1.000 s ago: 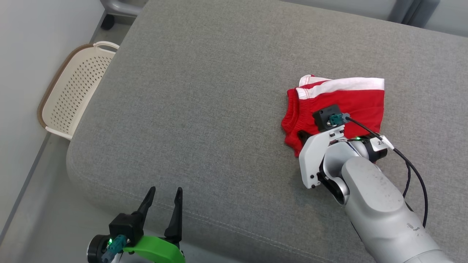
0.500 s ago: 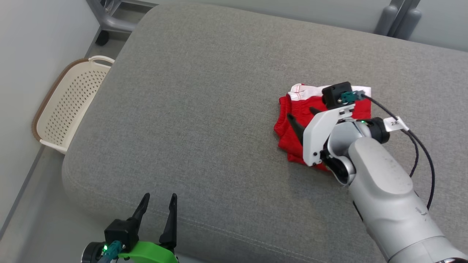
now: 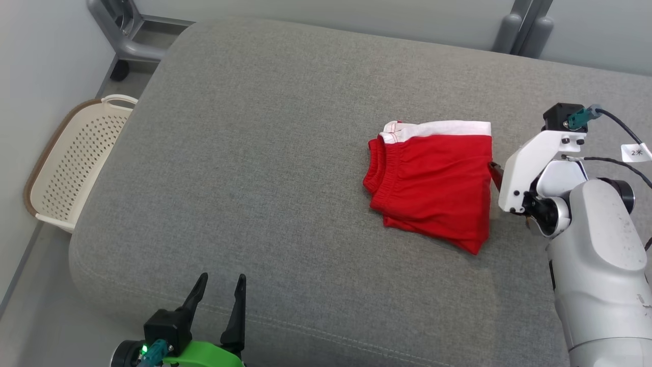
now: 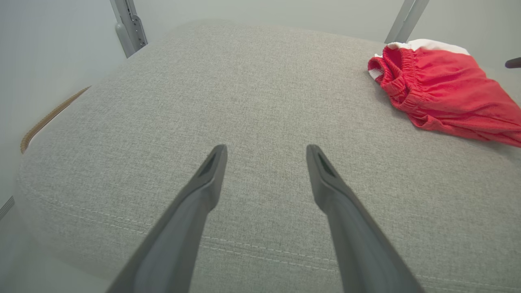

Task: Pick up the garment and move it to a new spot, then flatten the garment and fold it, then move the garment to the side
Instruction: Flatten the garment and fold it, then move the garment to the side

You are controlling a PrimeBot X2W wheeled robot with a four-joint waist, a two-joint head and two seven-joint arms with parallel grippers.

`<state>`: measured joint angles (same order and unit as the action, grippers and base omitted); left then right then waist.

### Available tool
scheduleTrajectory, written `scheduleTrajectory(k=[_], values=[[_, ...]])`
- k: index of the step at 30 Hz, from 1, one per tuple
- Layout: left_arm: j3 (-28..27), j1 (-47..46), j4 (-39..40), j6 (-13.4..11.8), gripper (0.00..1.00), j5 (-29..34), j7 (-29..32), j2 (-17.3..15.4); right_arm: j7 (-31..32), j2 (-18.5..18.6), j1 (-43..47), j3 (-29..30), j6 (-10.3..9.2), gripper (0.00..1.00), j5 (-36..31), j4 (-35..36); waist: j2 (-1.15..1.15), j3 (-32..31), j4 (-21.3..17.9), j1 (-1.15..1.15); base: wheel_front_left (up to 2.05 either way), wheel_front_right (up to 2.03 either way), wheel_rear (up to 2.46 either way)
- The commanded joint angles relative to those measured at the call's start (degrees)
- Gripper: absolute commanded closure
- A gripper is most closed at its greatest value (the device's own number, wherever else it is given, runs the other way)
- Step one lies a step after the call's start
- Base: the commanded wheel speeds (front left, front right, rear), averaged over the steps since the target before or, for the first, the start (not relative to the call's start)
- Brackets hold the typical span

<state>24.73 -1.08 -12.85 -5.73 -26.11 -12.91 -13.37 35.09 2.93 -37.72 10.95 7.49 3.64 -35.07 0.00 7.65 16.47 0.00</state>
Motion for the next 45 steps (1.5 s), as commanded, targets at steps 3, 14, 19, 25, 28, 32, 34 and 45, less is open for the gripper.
scheduleTrajectory(k=[3,14,19,25,28,32,34,45], values=[[0.2,-0.2,0.4,-0.1,0.0,-0.4,0.1,-0.4,1.5,0.0,1.4,0.2,-0.02,0.0,0.5,0.9,0.0,0.9,0.1,0.0,0.0,0.0,0.0],[0.6,-2.0,-0.1,0.2,0.0,-0.6,-0.2,-0.1,2.8,0.1,3.0,-2.0,-0.02,0.0,3.1,0.6,0.0,3.1,1.2,0.0,0.0,0.0,0.0],[0.8,-2.6,-0.8,0.5,0.0,-0.8,-0.4,0.3,1.6,0.1,2.2,-0.7,-0.02,0.15,4.7,-2.5,0.0,4.1,1.8,0.0,0.0,0.0,0.0],[0.9,-3.4,-1.4,0.4,0.0,-0.7,-0.7,0.5,-0.8,0.0,0.5,1.4,-0.02,0.8,4.1,-7.6,0.0,4.7,2.1,0.0,0.0,0.0,0.0],[0.8,-3.4,-1.6,0.2,0.0,-0.8,-0.9,0.6,-2.3,0.0,-0.8,2.0,-0.03,1.0,3.4,-9.7,0.0,4.7,1.9,0.0,0.0,0.0,0.0],[0.7,-3.4,-1.7,0.1,0.0,-1.0,-1.1,0.5,-4.0,0.1,-2.4,2.0,-0.07,1.0,2.6,-11.7,0.0,4.3,1.1,0.0,0.0,0.0,0.0],[0.7,-3.4,-1.8,0.2,0.0,-1.1,-1.2,0.4,-4.8,0.2,-3.2,1.8,-0.07,1.0,2.3,-12.4,0.0,3.9,0.5,0.0,0.0,0.0,0.0],[0.2,-3.4,-0.4,-0.6,0.0,-0.7,-1.3,-0.7,-1.8,0.1,-5.7,-6.4,-0.05,1.0,-0.2,-8.7,0.0,3.0,-8.0,0.0,0.0,0.0,0.0]])
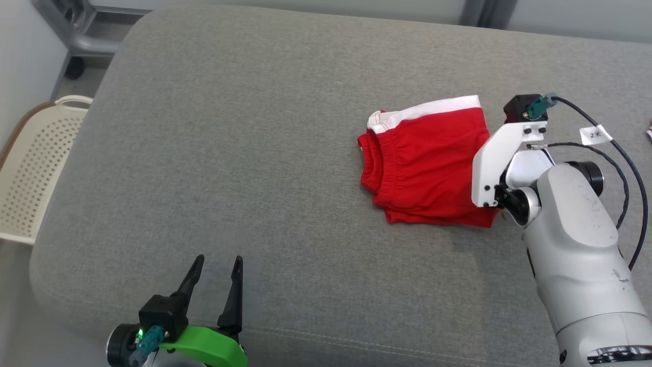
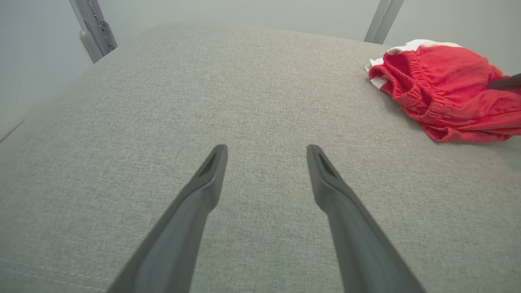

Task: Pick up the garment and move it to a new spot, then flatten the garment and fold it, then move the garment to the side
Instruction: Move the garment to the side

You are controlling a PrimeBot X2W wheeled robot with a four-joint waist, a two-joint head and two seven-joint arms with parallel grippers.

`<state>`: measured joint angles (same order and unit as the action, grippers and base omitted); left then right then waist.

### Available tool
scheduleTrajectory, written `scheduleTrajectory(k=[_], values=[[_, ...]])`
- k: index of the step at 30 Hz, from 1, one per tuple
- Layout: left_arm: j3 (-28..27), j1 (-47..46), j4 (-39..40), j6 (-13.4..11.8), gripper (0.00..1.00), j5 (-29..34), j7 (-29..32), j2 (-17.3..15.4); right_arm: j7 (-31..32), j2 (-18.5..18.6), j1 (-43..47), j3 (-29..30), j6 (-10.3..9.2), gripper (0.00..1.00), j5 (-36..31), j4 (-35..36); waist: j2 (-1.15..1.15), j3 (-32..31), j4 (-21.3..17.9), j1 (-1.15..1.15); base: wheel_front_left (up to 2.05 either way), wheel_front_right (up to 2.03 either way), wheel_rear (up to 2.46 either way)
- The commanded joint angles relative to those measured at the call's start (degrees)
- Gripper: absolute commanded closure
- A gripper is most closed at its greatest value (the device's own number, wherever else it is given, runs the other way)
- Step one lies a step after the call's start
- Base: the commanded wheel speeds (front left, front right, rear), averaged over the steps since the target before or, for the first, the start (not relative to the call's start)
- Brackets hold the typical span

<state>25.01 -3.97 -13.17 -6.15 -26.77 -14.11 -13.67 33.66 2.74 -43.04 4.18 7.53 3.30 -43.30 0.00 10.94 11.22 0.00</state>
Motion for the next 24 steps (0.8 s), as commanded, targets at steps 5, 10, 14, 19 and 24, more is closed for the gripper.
scheduleTrajectory(k=[5,10,14,19,24], values=[[0.1,-1.8,0.9,-0.1,0.0,0.4,0.1,-0.8,3.2,0.3,-0.6,-2.7,-0.1,1.0,-2.6,5.0,0.0,0.6,-8.4,0.0,0.0,0.0,0.0],[0.4,-2.9,1.5,0.0,0.0,0.9,0.4,-1.3,6.1,1.5,-0.8,-5.8,-0.11,1.0,-1.9,9.9,0.0,2.0,-13.9,0.0,0.0,0.0,0.0],[0.7,-3.8,1.5,0.4,0.0,1.3,0.7,-1.9,6.8,2.8,-1.3,-6.7,-0.1,1.0,-1.0,12.5,0.0,3.2,-17.3,0.0,0.0,0.0,0.0],[1.1,-5.2,2.4,0.5,0.0,1.9,1.5,-3.0,5.4,4.3,-3.1,-6.0,-0.1,1.0,-0.4,13.7,0.0,5.2,-20.3,0.0,0.0,0.0,0.0],[1.4,-6.2,3.4,0.4,0.0,2.6,2.2,-3.8,4.6,7.0,-5.6,-7.0,-0.1,1.0,-1.8,12.5,0.0,6.9,-22.1,0.0,0.0,0.0,0.0]])
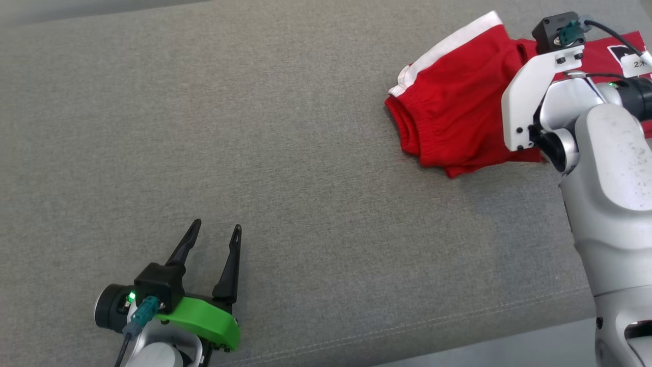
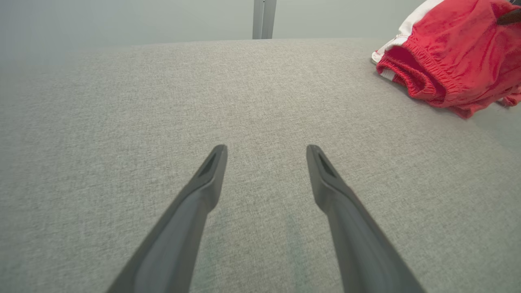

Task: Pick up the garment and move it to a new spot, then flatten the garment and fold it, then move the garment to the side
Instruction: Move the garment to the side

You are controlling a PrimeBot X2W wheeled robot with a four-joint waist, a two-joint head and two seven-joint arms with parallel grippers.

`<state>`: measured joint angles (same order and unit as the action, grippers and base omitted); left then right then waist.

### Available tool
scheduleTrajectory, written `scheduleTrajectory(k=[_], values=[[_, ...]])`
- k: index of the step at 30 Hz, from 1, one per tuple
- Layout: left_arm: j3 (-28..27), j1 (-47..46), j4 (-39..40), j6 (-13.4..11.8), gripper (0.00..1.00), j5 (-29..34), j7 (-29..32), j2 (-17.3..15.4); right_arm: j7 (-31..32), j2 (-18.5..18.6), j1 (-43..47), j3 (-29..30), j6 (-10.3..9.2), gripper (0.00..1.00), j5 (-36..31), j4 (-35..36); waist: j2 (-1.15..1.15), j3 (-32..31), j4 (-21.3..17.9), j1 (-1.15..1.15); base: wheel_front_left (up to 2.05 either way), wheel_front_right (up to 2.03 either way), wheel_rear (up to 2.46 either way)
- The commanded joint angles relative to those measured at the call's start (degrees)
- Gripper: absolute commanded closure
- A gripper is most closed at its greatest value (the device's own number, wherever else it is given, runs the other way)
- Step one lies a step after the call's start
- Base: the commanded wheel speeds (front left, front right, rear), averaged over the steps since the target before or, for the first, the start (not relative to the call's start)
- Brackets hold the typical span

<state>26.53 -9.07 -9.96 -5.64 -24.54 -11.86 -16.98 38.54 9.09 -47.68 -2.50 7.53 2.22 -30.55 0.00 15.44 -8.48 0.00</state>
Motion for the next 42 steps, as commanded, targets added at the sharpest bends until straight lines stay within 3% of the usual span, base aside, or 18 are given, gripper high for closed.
scheduleTrajectory(k=[1,10,20,26,36,37,38,39,42], values=[[0.0,-1.2,0.4,-0.2,0.0,0.5,0.2,-0.7,-0.5,1.2,-1.5,-0.7,-0.1,1.0,-1.0,-0.4,0.0,2.7,-2.7,0.0,0.0,0.0,0.0],[0.0,-1.3,2.7,-0.5,0.0,1.1,1.7,-2.9,-0.2,5.8,-6.3,-2.5,-0.1,1.0,-0.1,-0.6,0.0,5.5,-4.8,0.0,0.0,0.0,0.0],[0.2,-1.8,4.5,-0.9,0.0,1.2,2.8,-3.9,2.2,10.5,-7.6,-0.6,-0.1,1.0,0.6,2.8,0.0,7.6,-5.1,0.0,0.0,0.0,0.0],[0.6,-2.5,5.2,-0.8,0.0,1.3,3.5,-4.4,1.0,12.9,-6.5,2.5,-0.1,1.0,-2.1,2.8,0.0,9.1,-4.1,0.0,0.0,0.0,0.0],[1.5,-4.1,6.6,-0.8,0.0,2.1,4.5,-4.7,-5.5,14.7,-6.5,11.3,-0.11,1.0,-11.9,-4.5,0.0,12.6,-0.1,0.0,0.0,0.0,0.0],[1.7,-4.2,6.6,-0.8,0.0,2.1,4.6,-4.6,-6.5,14.9,-6.7,12.1,-0.11,0.77,-12.9,-5.4,0.0,12.8,0.4,0.0,0.0,0.0,0.0],[1.8,-4.3,6.7,-0.8,0.0,2.1,4.6,-4.5,-7.2,15.1,-6.7,13.2,-0.11,0.2,-14.0,-6.3,0.0,12.9,0.8,0.0,0.0,0.0,0.0],[1.8,-4.5,6.7,-0.9,0.0,2.1,4.6,-4.4,-7.7,15.1,-6.6,14.2,-0.11,0.0,-15.2,-7.3,0.0,13.0,1.2,0.0,0.0,0.0,0.0],[1.9,-4.7,6.7,-1.0,0.0,2.1,4.4,-4.3,-10.2,14.5,-7.0,17.6,-0.11,0.0,-18.0,-9.0,0.0,13.2,1.9,0.0,0.0,0.0,0.0]])
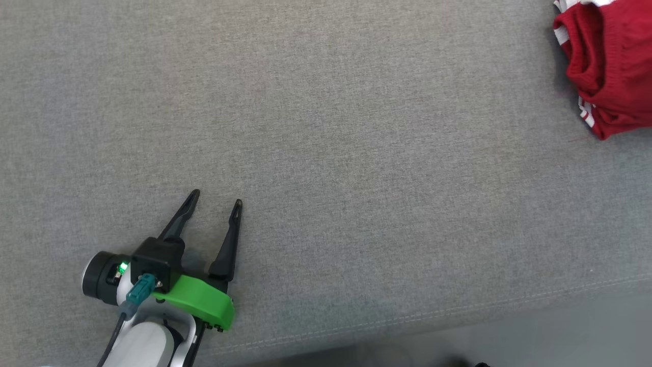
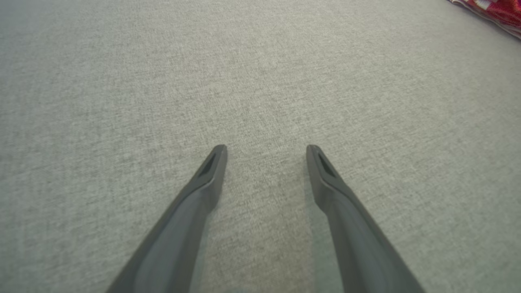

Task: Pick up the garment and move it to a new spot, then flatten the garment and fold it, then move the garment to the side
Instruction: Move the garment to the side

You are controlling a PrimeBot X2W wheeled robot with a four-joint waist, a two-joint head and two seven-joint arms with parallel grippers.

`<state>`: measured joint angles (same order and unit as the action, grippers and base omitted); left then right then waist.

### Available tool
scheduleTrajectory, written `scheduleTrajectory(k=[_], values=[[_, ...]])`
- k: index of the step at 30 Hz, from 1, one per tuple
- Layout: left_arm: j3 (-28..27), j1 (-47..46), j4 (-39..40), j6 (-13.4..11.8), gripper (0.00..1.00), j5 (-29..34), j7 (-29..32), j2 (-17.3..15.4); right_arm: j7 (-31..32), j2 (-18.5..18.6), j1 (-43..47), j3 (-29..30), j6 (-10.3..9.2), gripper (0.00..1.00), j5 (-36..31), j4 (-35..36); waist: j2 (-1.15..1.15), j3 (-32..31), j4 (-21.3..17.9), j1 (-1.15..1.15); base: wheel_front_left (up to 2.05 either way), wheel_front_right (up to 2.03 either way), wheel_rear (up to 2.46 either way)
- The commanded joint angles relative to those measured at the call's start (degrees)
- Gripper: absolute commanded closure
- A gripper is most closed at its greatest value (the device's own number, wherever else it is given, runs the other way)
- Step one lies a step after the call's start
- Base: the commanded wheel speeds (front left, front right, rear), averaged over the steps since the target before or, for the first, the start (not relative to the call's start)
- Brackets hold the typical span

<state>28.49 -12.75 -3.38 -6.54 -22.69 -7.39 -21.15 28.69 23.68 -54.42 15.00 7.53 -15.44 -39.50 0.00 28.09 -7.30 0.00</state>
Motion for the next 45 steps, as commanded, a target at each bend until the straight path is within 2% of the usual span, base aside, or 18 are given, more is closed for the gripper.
scheduleTrajectory(k=[1,6,10,14,16,23,26,29,34,35,37,39,44,45], values=[[0.1,-1.1,0.1,-0.1,0.0,0.2,-0.1,-0.2,-1.3,-0.1,-0.5,0.9,-0.1,0.0,-1.4,-0.6,0.0,0.5,1.0,0.0,0.0,0.0,0.0],[0.5,-1.7,-0.4,0.0,0.0,0.9,-1.0,-0.3,-5.7,-1.8,-1.5,4.8,-0.11,0.0,-4.5,-1.9,0.0,-0.5,1.7,0.0,0.0,0.0,0.0],[1.1,-2.2,-1.0,0.2,0.0,1.7,-2.7,0.0,-10.2,-3.5,-2.3,6.0,-0.1,0.0,-3.9,-3.0,0.0,-2.4,2.1,0.0,0.0,0.0,0.0],[1.1,-1.7,-2.1,0.5,0.0,0.7,-4.5,1.1,-16.1,-6.9,-2.1,9.0,-0.1,0.0,1.6,-4.2,0.0,-5.6,2.5,0.0,0.0,0.0,0.0],[1.2,-1.2,-2.8,0.6,0.0,0.0,-5.0,2.0,-19.0,-8.1,-0.8,8.6,-0.1,0.0,4.8,-5.2,0.0,-7.8,3.0,0.0,0.0,0.0,0.0],[-0.7,1.5,-5.8,-1.1,0.0,-2.5,-6.5,4.5,-28.1,-9.7,4.9,1.8,-0.1,0.0,15.2,-7.5,0.0,-15.6,4.9,0.0,0.0,0.0,0.0],[-2.9,2.7,-6.9,-3.3,0.0,-4.1,-7.0,5.7,-30.6,-10.2,8.4,-1.7,-0.1,0.0,19.1,-6.9,0.0,-18.9,6.0,0.0,0.0,0.0,0.0],[-5.6,4.8,-7.5,-4.9,0.0,-7.2,-6.9,7.3,-31.6,-10.1,12.3,-5.0,-0.1,0.0,22.6,-5.8,0.0,-21.8,7.2,0.0,0.0,0.0,0.0],[-9.0,7.2,-6.8,-6.3,0.0,-11.0,-6.5,7.5,-32.1,-11.1,18.0,-9.5,-0.1,0.0,27.4,-2.6,0.0,-24.9,8.5,0.0,0.0,0.0,0.0],[-9.6,7.6,-6.8,-6.5,0.0,-11.5,-6.3,7.4,-32.1,-11.3,19.1,-10.1,-0.09,0.0,28.2,-1.7,0.0,-25.4,8.7,0.0,0.0,0.0,0.0],[-9.4,8.1,-6.2,-5.1,0.0,-12.3,-6.2,6.9,-32.8,-11.9,21.2,-10.9,-0.09,0.0,29.5,0.2,0.0,-26.3,9.1,0.0,0.0,0.0,0.0],[-10.5,8.9,-6.1,-5.6,0.0,-13.0,-5.9,6.5,-33.8,-12.7,23.0,-10.7,-0.1,0.0,30.6,2.5,0.0,-27.0,9.5,0.0,0.0,0.0,0.0],[-11.4,9.5,-6.4,-5.0,0.0,-14.8,-4.6,5.4,-34.8,-15.8,29.0,-9.9,-0.07,0.0,32.2,8.6,0.0,-28.5,10.9,0.0,0.0,0.0,0.0],[-11.6,9.6,-6.9,-4.6,0.0,-15.1,-3.9,4.8,-34.9,-17.4,31.8,-9.6,-0.07,0.0,32.8,11.5,0.0,-29.1,11.3,0.0,0.0,0.0,0.0]])
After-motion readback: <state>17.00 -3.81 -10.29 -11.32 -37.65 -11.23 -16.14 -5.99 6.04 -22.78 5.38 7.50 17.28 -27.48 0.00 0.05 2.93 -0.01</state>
